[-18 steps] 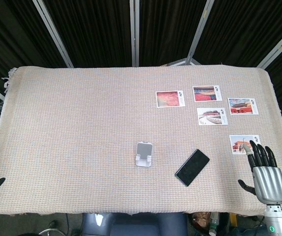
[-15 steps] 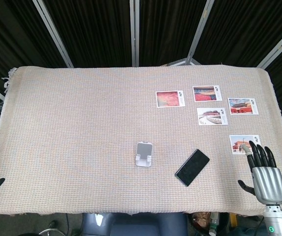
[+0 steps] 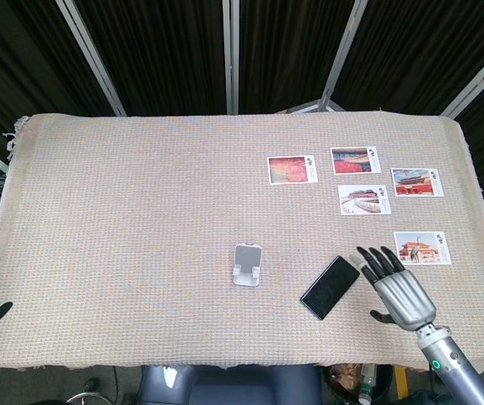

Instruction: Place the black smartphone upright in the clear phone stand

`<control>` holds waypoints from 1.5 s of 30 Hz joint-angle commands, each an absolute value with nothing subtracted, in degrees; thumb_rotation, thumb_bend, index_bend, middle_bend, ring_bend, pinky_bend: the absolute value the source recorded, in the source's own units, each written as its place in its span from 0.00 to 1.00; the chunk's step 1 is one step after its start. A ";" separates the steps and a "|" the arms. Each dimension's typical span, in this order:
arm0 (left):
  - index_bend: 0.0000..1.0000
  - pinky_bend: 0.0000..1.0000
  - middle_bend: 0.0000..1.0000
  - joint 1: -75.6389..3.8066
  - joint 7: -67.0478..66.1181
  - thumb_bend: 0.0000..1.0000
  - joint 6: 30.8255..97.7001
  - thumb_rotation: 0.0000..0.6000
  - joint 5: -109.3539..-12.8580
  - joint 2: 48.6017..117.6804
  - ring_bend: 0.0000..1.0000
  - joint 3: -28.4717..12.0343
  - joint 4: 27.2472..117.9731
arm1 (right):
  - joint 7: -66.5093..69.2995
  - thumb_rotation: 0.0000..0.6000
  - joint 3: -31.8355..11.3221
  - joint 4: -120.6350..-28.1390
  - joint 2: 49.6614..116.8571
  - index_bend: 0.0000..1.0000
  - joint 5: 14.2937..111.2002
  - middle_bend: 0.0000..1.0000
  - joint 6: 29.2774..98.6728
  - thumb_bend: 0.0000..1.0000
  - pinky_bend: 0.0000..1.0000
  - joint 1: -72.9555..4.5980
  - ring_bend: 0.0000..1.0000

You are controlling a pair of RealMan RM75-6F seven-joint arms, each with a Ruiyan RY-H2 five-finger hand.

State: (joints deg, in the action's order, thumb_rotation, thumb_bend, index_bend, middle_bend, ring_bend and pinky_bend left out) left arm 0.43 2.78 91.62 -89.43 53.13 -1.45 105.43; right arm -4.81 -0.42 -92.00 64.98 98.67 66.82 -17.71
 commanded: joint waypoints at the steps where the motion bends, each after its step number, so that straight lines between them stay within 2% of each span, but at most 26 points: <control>1: 0.00 0.00 0.00 0.00 1.70 0.00 90.88 1.00 -88.09 53.60 0.00 -1.98 105.46 | 9.14 1.00 2.84 -79.26 68.98 0.00 110.67 0.00 61.77 0.00 0.00 -28.56 0.00; 7: 0.00 0.00 0.00 -1.30 -2.85 0.00 88.07 1.00 -84.22 55.46 0.00 -2.88 105.30 | 14.08 1.00 6.52 -69.10 74.54 0.00 119.55 0.02 61.90 0.00 0.00 -36.17 0.00; 12: 0.00 0.00 0.00 -2.14 -5.36 0.00 86.48 1.00 -81.90 56.71 0.00 -3.44 104.98 | 15.19 1.00 8.65 -63.52 77.39 0.00 121.32 0.03 61.06 0.00 0.00 -39.26 0.00; 32: 0.00 0.00 0.00 -2.65 -6.54 0.00 85.91 1.00 -80.59 57.43 0.00 -3.77 104.71 | 12.55 1.00 13.28 -56.81 81.31 0.01 119.14 0.05 60.57 0.00 0.00 -41.62 0.00; 33: 0.00 0.00 0.00 -2.66 -6.57 0.00 85.91 1.00 -80.61 57.45 0.00 -3.76 104.71 | 12.55 1.00 13.47 -56.64 81.39 0.03 119.13 0.07 60.60 0.01 0.00 -41.69 0.01; 36: 0.00 0.00 0.00 -2.66 -6.71 0.00 85.97 1.00 -80.70 57.49 0.00 -3.73 104.72 | 12.71 1.00 13.91 -56.01 81.77 0.15 119.22 0.18 61.34 0.10 0.04 -41.84 0.07; 38: 0.00 0.00 0.00 -2.66 -6.81 0.00 86.03 1.00 -80.75 57.51 0.00 -3.71 104.74 | 12.96 1.00 14.15 -55.39 82.08 0.30 119.40 0.30 62.40 0.20 0.10 -41.83 0.17; 41: 0.00 0.00 0.00 -2.65 -6.95 0.00 86.05 1.00 -80.76 57.58 0.00 -3.67 104.85 | 13.58 1.00 14.42 -53.69 82.77 0.44 119.93 0.42 65.45 0.29 0.21 -41.63 0.28; 45: 0.00 0.00 0.00 -2.61 -7.09 0.00 86.19 1.00 -80.95 57.57 0.00 -3.60 104.98 | 13.15 1.00 14.36 -51.30 83.39 0.48 120.80 0.45 70.49 0.32 0.24 -40.95 0.31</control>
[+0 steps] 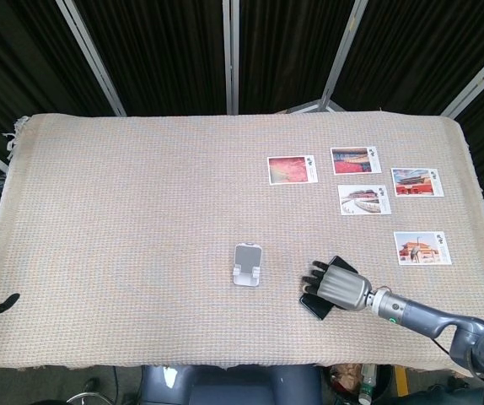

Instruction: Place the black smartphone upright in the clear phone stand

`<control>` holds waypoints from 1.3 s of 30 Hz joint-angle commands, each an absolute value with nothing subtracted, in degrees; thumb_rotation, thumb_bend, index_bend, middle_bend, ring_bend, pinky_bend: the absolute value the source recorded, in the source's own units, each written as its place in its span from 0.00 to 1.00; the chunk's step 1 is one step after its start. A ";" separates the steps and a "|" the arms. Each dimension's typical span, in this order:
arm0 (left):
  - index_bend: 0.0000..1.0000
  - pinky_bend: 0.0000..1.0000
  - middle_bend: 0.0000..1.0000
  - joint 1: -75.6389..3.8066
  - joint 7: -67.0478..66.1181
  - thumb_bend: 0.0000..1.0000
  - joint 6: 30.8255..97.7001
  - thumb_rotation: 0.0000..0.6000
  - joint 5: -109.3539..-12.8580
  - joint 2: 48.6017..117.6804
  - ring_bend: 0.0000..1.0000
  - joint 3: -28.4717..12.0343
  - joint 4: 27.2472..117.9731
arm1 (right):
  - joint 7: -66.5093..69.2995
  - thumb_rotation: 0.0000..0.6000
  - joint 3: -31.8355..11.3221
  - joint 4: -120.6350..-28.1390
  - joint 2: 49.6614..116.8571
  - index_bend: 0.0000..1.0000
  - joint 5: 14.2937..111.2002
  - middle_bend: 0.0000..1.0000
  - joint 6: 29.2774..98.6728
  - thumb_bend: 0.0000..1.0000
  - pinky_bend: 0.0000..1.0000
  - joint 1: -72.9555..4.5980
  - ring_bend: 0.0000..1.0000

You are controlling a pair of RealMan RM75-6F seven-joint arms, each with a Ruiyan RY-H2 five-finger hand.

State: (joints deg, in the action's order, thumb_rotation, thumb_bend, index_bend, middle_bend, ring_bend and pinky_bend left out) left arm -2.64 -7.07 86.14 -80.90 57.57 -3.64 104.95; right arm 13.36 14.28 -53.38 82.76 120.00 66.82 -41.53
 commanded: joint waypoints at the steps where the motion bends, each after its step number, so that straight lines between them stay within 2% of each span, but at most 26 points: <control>1: 0.00 0.00 0.00 -2.59 -7.09 0.00 86.23 1.00 -80.98 57.56 0.00 -3.59 105.01 | 12.83 1.00 14.35 -50.78 83.44 0.48 120.95 0.46 71.54 0.32 0.24 -40.76 0.31; 10: 0.00 0.00 0.00 -2.38 -5.97 0.00 86.76 1.00 -82.02 57.03 0.00 -3.38 105.54 | 2.07 1.00 11.21 -47.74 81.79 0.48 121.35 0.46 82.23 0.31 0.24 -39.20 0.32; 15: 0.00 0.00 0.00 -2.21 -4.77 0.00 87.09 1.00 -82.66 56.44 0.00 -3.27 105.79 | -8.89 1.00 7.72 -50.68 78.94 0.48 121.02 0.46 86.80 0.31 0.24 -39.43 0.32; 20: 0.00 0.00 0.00 -2.12 -3.95 0.00 87.29 1.00 -82.94 56.12 0.00 -3.26 105.91 | -21.76 1.00 4.34 -55.64 76.80 0.47 121.60 0.43 87.75 0.31 0.24 -40.48 0.32; 25: 0.00 0.00 0.00 -2.30 -3.93 0.00 86.92 1.00 -82.94 56.10 0.00 -3.23 105.86 | -37.10 1.00 0.80 -62.16 75.90 0.46 122.71 0.43 84.33 0.31 0.21 -42.47 0.32; 30: 0.00 0.00 0.00 -2.84 -4.06 0.00 85.71 1.00 -81.52 56.45 0.00 -3.56 105.18 | -52.43 1.00 -2.05 -72.14 75.96 0.47 122.84 0.43 75.11 0.31 0.19 -44.79 0.31; 35: 0.00 0.00 0.00 -3.00 -2.73 0.00 84.88 1.00 -78.83 56.21 0.00 -4.43 104.15 | -60.01 1.00 -3.69 -78.16 78.12 0.47 121.46 0.43 64.31 0.31 0.16 -47.62 0.31; 39: 0.00 0.00 0.00 -3.13 -2.25 0.00 84.48 1.00 -78.02 56.09 0.00 -4.71 103.78 | -62.50 1.00 -4.08 -79.86 79.27 0.47 120.79 0.44 60.94 0.32 0.16 -48.25 0.31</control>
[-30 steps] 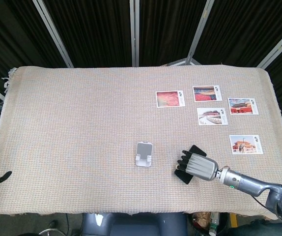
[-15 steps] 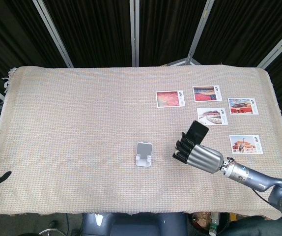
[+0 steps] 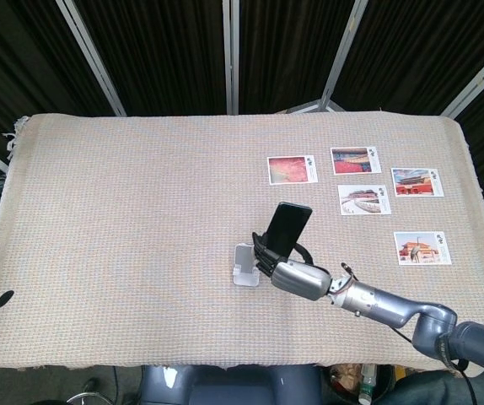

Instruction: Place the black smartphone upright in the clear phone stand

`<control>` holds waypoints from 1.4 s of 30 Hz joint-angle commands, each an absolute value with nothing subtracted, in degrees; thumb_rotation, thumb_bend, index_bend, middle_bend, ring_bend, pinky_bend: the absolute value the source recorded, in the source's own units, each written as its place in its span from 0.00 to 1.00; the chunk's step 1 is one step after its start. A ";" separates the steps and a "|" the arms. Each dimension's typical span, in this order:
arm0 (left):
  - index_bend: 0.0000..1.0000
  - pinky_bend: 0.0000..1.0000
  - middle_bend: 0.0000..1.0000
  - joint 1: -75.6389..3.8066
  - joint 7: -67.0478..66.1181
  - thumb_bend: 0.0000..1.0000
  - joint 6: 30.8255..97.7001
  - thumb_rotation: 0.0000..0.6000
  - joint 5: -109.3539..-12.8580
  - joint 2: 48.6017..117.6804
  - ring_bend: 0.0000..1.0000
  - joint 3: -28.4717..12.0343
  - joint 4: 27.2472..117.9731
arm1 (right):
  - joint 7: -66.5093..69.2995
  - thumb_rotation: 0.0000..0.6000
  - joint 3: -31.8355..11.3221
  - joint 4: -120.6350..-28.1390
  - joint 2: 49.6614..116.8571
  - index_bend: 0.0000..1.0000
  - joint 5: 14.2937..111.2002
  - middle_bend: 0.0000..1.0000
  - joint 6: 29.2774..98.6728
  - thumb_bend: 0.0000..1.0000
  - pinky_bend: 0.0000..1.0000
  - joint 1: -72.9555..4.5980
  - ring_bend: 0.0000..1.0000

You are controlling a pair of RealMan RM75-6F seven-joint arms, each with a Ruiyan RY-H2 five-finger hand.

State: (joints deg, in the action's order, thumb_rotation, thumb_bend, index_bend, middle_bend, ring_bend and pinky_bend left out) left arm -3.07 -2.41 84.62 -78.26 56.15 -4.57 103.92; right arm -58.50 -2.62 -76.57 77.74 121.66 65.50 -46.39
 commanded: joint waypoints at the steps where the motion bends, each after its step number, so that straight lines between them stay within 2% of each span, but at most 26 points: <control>1: 0.00 0.00 0.00 -3.16 -2.16 0.00 84.38 1.00 -77.74 56.08 0.00 -4.81 103.63 | -62.89 1.00 -4.01 -80.06 79.73 0.47 121.00 0.44 60.22 0.32 0.16 -48.58 0.31; 9: 0.00 0.00 0.00 -3.43 -1.32 0.00 83.22 1.00 -76.18 55.98 0.00 -5.09 102.78 | -62.80 1.00 -2.71 -78.39 82.76 0.48 122.01 0.45 55.73 0.32 0.14 -50.77 0.31; 15: 0.00 0.00 0.00 -3.68 -0.95 0.00 82.48 1.00 -75.44 55.97 0.00 -5.23 102.36 | -65.56 1.00 -3.40 -77.69 84.54 0.48 121.12 0.45 54.13 0.32 0.10 -50.59 0.31; 28: 0.00 0.00 0.00 -3.98 -0.85 0.00 81.84 1.00 -75.09 56.00 0.00 -5.26 102.32 | -76.41 1.00 -6.01 -78.13 87.70 0.50 114.95 0.44 47.82 0.33 0.08 -47.77 0.30; 42: 0.00 0.00 0.00 -4.21 -1.70 0.00 81.67 1.00 -75.04 56.40 0.00 -5.13 102.23 | -81.29 1.00 -5.37 -79.33 88.75 0.46 112.72 0.42 47.29 0.33 0.06 -45.42 0.29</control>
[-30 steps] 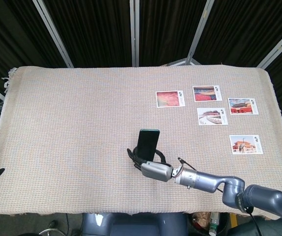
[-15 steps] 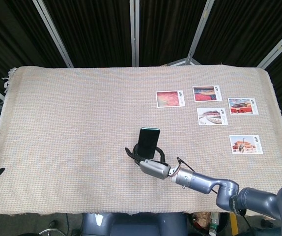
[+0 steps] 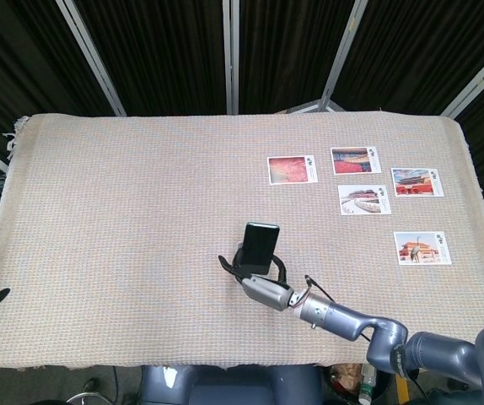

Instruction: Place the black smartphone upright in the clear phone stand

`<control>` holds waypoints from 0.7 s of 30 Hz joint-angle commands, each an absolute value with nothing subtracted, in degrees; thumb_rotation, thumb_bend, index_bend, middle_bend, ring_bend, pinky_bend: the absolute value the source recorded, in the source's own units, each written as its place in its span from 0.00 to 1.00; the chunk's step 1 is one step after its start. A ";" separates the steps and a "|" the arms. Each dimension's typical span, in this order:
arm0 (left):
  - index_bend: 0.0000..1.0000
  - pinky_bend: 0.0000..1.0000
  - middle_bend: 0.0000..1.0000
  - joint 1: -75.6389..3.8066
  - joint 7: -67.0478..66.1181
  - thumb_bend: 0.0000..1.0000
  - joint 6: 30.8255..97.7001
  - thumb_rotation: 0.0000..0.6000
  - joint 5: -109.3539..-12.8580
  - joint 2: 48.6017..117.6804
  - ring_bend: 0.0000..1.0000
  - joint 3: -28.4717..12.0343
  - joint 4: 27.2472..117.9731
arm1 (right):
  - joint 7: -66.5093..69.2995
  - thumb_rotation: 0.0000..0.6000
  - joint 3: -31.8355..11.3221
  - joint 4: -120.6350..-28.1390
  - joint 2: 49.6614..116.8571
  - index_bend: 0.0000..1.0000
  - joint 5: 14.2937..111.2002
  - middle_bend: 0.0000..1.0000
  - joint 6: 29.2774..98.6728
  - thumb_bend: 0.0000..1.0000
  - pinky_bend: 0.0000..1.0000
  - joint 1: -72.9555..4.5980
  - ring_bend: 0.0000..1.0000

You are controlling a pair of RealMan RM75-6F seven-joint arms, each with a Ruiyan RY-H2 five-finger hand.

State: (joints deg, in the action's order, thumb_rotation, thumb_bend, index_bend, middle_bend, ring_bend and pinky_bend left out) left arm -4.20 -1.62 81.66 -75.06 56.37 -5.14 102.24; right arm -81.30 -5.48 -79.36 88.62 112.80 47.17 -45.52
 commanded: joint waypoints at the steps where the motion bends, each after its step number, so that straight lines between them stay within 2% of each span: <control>1: 0.00 0.00 0.00 -4.22 -1.74 0.00 81.67 1.00 -75.01 56.44 0.00 -5.14 102.23 | -81.27 1.00 -5.34 -79.28 88.83 0.45 112.66 0.41 47.40 0.33 0.06 -45.38 0.28; 5: 0.00 0.00 0.00 -4.26 -1.84 0.00 81.64 1.00 -74.94 56.48 0.00 -5.14 102.23 | -81.28 1.00 -5.31 -79.25 89.17 0.40 112.57 0.38 47.63 0.32 0.06 -45.43 0.28; 15: 0.00 0.00 0.00 -4.14 -1.60 0.00 81.89 1.00 -75.06 56.37 0.00 -5.12 102.33 | -82.57 1.00 -6.24 -79.62 90.06 0.39 111.17 0.37 47.79 0.32 0.06 -45.29 0.28; 18: 0.00 0.00 0.00 -4.15 -1.61 0.00 81.90 1.00 -75.10 56.33 0.00 -5.09 102.32 | -83.68 1.00 -6.50 -79.76 90.35 0.31 110.68 0.32 47.93 0.32 0.07 -44.94 0.27; 21: 0.00 0.00 0.00 -4.13 -1.56 0.00 81.95 1.00 -75.16 56.31 0.00 -5.09 102.33 | -84.14 1.00 -6.44 -80.22 90.46 0.16 110.24 0.19 47.79 0.30 0.07 -44.70 0.22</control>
State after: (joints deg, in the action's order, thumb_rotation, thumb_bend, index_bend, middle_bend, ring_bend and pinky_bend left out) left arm -4.13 -1.56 81.95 -75.16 56.31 -5.09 102.33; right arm -84.08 -6.44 -80.16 90.43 110.28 47.82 -44.74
